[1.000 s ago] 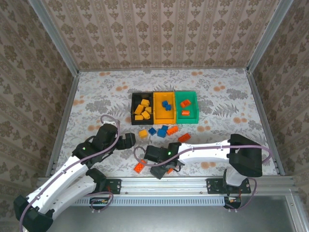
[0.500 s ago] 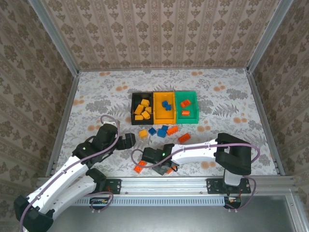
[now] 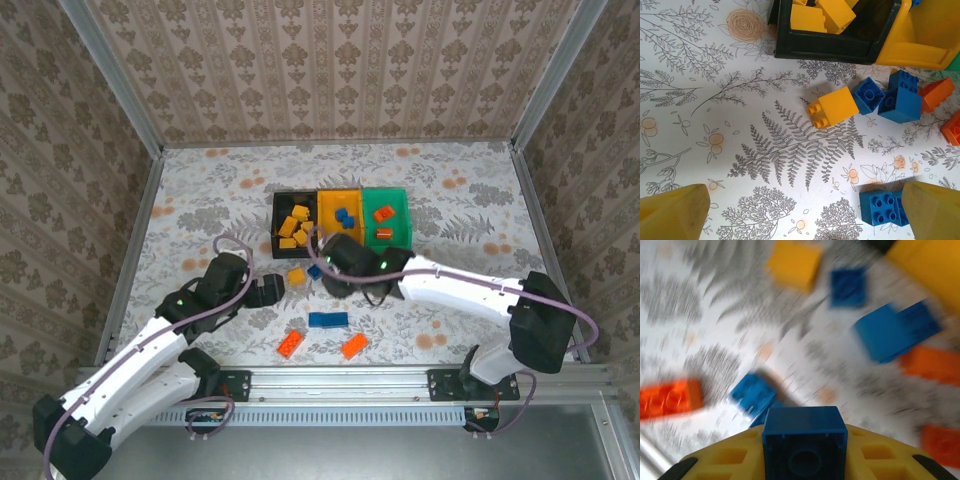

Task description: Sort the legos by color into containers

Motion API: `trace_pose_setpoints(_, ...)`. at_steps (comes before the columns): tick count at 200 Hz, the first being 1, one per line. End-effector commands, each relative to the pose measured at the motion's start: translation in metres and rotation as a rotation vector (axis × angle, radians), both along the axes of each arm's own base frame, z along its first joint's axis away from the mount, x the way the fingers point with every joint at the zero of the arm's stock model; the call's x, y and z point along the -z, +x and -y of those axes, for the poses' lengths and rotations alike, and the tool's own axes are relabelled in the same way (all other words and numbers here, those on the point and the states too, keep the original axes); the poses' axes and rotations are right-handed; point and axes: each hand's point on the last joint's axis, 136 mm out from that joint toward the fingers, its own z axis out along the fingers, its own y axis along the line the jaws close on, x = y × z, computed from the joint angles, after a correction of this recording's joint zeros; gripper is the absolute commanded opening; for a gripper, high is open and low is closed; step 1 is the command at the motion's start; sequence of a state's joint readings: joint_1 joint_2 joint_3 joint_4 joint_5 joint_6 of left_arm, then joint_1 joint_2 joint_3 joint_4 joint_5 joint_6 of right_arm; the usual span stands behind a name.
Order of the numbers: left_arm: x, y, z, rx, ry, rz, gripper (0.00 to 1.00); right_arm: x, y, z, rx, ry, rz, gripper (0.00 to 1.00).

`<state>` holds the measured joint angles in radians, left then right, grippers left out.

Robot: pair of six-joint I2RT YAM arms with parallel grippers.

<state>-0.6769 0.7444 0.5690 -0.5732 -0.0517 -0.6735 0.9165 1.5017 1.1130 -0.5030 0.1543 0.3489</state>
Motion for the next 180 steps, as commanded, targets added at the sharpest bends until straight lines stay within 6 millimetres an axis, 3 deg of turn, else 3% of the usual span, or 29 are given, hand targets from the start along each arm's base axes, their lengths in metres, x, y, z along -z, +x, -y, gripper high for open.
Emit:
trace_pose_setpoints(1, -0.003, 0.003, 0.006, 0.014, -0.024, 0.005, 1.0, -0.02, 0.05, 0.002, 0.152, 0.074, 0.025, 0.32)
trace_pose_setpoints(34, -0.003, 0.004, 0.011, 0.035, -0.026, 0.0, 1.0, -0.001, 0.11, 0.006, 0.306, 0.031, -0.007, 0.32)
trace_pose_setpoints(56, -0.001, 0.005, 0.016, 0.047, -0.029, -0.008, 1.0, 0.023, 0.133, 0.012, 0.373, -0.054, -0.036, 0.34)
trace_pose_setpoints(85, 0.002, 0.004, 0.02, 0.065, -0.026, -0.021, 1.0, 0.034, 0.151, 0.011, 0.42, -0.076, -0.039, 0.42)
trace_pose_setpoints(107, 0.002, 0.004, 0.023, 0.082, -0.024, -0.023, 1.0, 0.025, 0.157, 0.006, 0.417, -0.042, -0.021, 0.63)
trace_pose_setpoints(122, 0.0, 0.004, 0.028, 0.104, -0.028, -0.022, 1.0, 0.009, 0.155, 0.003, 0.408, -0.003, -0.003, 0.7)
trace_pose_setpoints(152, -0.004, 0.0, 0.052, 0.235, 0.011, -0.006, 1.0, -0.02, 0.139, 0.008, 0.4, 0.083, 0.023, 0.76)
trace_pose_setpoints(180, 0.006, -0.012, 0.087, 0.429, 0.15, -0.012, 1.0, -0.025, 0.114, 0.027, 0.41, 0.118, 0.016, 0.77)
